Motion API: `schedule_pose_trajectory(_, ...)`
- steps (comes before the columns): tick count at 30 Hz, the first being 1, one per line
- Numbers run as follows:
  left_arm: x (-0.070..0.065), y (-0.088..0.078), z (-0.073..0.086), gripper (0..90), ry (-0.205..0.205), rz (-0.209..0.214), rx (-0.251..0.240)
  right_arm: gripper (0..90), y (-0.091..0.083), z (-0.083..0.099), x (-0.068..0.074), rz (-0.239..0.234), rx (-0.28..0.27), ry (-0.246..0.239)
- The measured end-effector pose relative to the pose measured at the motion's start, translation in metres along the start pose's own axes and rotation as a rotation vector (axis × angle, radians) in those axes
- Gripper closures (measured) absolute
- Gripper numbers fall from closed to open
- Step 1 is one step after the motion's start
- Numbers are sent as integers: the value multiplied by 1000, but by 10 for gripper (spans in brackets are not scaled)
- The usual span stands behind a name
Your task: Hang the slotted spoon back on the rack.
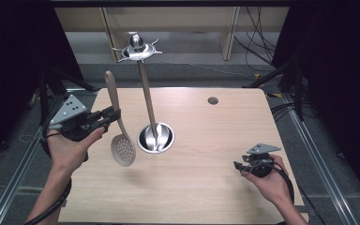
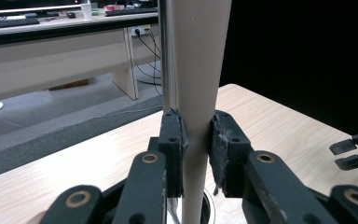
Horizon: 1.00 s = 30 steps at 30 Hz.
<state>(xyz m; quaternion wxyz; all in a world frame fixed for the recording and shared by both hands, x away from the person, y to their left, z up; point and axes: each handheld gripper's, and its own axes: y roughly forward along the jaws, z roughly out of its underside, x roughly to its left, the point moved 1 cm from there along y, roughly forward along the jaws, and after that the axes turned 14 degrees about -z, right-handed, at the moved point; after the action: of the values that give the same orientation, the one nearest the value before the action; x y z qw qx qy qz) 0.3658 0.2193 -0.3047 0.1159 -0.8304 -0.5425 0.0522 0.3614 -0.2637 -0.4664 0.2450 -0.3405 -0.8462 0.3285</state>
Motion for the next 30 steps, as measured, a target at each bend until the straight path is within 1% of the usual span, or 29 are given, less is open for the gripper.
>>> schedule_pose_trajectory(2, 0, 0, -1, 747, -5, 0, 0, 546, 0, 0, 0, 0, -4, -1)
schedule_pose_trajectory(3, 1, 0, -3, 747, -4, 0, -1, 545, 1, 1, -1, 5, -5, -24)
schedule_pose_trajectory(4, 1, 0, -3, 747, -4, 0, -1, 546, 0, 0, 0, 0, -3, -2)
schedule_pose_trajectory(5, 1, 1, -5, 747, -4, 3, -1, 545, 0, 0, 0, 1, -3, -7)
schedule_pose_trajectory(6, 1, 2, -6, 747, -6, 4, -2, 545, 0, 0, 0, 1, -4, 0)
schedule_pose_trajectory(8, 1, 2, -7, 747, -6, 6, -1, 545, 0, 0, 0, 1, -4, 0)
schedule_pose_trajectory(12, 1, 5, -10, 747, 5, 7, 7, 545, 0, 0, 0, 3, -8, 5)
schedule_pose_trajectory(15, 2, 6, -11, 747, 5, 7, 11, 545, 0, 0, 0, 3, -13, 4)
schedule_pose_trajectory(16, 2, 7, -12, 747, 7, 7, 12, 544, 0, 0, -2, 9, -16, -21)
schedule_pose_trajectory(22, 7, 11, -14, 747, 11, 15, 34, 544, 0, 0, -2, 10, -17, -22)
schedule_pose_trajectory(27, 11, 14, -15, 747, 15, 26, 48, 544, 0, 0, -2, 11, -17, -22)
schedule_pose_trajectory(28, 13, 15, -15, 746, 24, 40, 57, 544, 0, 0, -2, 11, -16, -22)
schedule_pose_trajectory(29, 13, 15, -15, 747, 24, 40, 57, 544, 0, 0, -2, 11, -16, -22)
schedule_pose_trajectory(30, 15, 17, -16, 747, 32, 53, 66, 544, 0, 0, -2, 10, -16, -22)
